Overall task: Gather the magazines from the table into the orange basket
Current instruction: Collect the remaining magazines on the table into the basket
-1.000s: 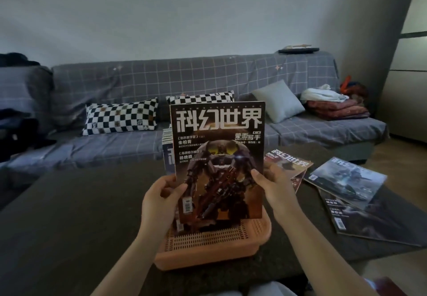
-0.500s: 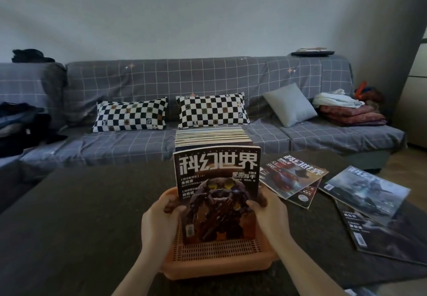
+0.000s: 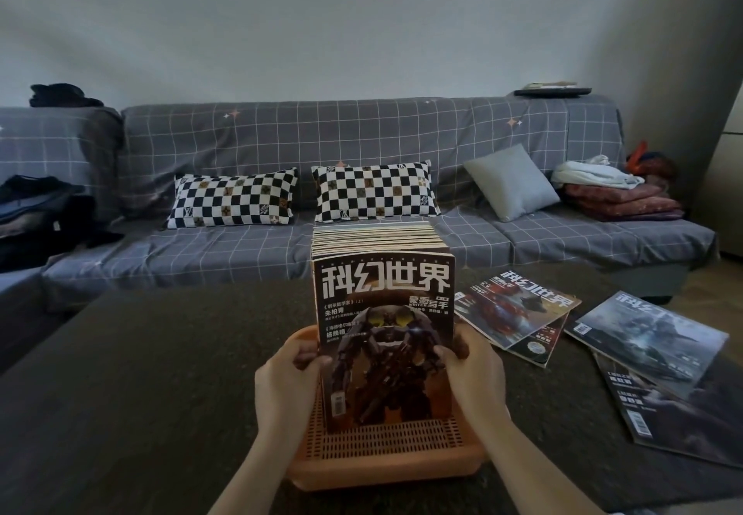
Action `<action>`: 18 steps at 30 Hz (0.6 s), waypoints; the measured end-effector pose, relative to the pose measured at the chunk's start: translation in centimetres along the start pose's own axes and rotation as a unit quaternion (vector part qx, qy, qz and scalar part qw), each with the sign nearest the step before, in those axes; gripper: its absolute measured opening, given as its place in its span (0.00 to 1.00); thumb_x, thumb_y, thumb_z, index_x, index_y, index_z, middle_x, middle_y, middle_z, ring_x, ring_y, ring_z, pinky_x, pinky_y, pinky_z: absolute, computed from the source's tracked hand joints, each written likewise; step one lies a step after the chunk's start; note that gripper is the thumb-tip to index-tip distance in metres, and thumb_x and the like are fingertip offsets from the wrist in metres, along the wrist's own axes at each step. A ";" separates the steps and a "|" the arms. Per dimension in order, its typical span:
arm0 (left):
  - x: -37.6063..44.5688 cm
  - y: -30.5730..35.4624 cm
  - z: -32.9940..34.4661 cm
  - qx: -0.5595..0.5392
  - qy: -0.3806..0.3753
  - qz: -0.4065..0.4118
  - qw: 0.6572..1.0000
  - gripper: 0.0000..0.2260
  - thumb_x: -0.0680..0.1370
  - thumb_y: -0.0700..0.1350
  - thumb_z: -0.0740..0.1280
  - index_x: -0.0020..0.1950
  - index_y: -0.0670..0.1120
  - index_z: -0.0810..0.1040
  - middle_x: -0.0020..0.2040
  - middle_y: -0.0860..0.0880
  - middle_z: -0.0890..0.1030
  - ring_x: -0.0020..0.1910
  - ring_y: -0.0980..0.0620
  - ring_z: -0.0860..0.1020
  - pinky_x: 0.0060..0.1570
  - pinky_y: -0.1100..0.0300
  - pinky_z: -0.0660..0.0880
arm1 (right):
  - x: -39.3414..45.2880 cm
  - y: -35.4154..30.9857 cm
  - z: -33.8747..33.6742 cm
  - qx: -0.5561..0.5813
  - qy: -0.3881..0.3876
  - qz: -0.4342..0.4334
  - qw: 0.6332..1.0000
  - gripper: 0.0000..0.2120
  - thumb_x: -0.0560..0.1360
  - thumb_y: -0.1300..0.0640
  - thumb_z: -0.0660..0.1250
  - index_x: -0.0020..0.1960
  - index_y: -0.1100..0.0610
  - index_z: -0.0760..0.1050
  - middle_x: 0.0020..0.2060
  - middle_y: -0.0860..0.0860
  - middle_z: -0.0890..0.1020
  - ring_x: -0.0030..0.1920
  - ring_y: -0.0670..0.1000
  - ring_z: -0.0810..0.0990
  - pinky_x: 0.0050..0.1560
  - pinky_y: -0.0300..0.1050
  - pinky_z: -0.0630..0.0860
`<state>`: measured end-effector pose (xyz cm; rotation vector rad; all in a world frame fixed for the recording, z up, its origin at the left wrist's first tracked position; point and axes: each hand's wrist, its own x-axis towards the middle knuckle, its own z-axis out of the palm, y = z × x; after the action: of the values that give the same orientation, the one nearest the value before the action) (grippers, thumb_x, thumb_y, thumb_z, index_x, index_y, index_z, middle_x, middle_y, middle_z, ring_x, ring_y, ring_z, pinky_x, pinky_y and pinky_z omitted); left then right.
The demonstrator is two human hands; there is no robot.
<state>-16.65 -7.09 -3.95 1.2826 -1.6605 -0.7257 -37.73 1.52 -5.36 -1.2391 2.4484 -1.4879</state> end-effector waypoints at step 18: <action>-0.3 0.0 0.4 0.070 0.008 0.028 0.997 0.12 0.77 0.46 0.68 0.60 0.49 0.81 0.38 0.57 0.82 0.31 0.62 0.78 0.31 0.72 0.70 | 0.0 -0.2 -0.2 0.031 -0.030 -0.003 0.999 0.21 0.75 0.59 0.66 0.68 0.56 0.70 0.62 0.49 0.78 0.60 0.47 0.77 0.55 0.32 0.66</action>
<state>-16.93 -6.80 -4.22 1.3297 -1.7523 -0.5711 -37.61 1.62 -5.11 -1.2624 2.3450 -1.4923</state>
